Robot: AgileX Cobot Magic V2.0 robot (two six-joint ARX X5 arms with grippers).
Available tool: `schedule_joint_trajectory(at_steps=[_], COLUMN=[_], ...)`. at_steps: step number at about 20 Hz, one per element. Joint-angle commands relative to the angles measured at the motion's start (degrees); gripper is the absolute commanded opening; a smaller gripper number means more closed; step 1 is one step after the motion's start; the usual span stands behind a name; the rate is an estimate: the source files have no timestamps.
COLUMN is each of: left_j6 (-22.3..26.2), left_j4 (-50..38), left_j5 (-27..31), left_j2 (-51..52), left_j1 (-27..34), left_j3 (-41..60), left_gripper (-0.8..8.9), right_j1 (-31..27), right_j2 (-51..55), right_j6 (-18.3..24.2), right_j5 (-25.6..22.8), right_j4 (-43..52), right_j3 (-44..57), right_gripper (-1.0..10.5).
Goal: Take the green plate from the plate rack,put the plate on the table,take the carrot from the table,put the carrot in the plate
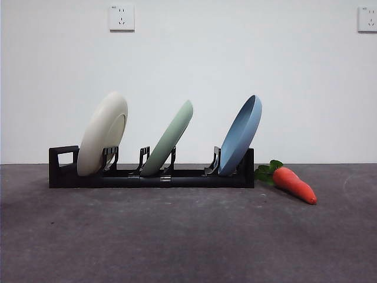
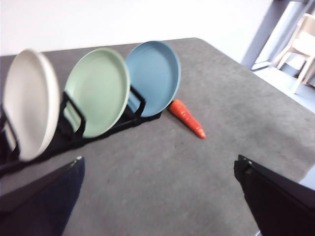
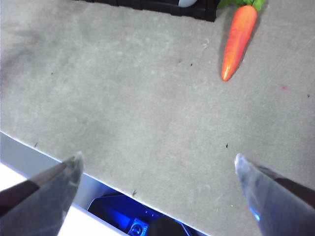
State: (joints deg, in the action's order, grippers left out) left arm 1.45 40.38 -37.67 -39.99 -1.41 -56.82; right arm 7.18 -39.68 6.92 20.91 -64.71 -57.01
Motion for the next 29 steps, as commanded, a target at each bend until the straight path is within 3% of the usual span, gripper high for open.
schedule_joint_trajectory(at_steps=[1, 9, 13, 19, 26, 29], left_j6=[-0.13, 0.83, 1.81, 2.36, 4.63, 4.66], left_j4=[-3.82, -18.64, -27.54, -36.52, -42.29, -42.75], left_j5=[0.85, 17.66, 25.44, 29.9, 32.02, 33.07], left_j2=[-5.66, -30.93, -44.13, -60.17, -67.36, -68.91], left_j1=[-3.69, -20.96, -25.66, -27.02, -27.02, -27.02], left_j3=[-3.23, -14.49, -18.25, -22.38, -22.4, -22.4], left_gripper=[5.94, 5.94, 5.93, 5.93, 5.92, 4.35], right_j1=[0.15, 0.15, 0.15, 0.13, 0.11, 0.11], right_j2=[-0.92, -3.17, -3.45, -3.45, -3.8, -4.15], right_j6=[-0.02, -0.02, -0.02, -0.04, -0.04, -0.17], right_j5=[0.02, 0.02, 0.0, 0.0, 0.0, 0.02], right_j4=[0.33, 0.33, 0.33, 0.31, 0.33, 0.33], right_j3=[-0.26, -0.26, -0.26, -0.26, -0.26, -0.26], right_gripper=[6.0, 6.0, 6.0, 6.0, 6.0, 6.0])
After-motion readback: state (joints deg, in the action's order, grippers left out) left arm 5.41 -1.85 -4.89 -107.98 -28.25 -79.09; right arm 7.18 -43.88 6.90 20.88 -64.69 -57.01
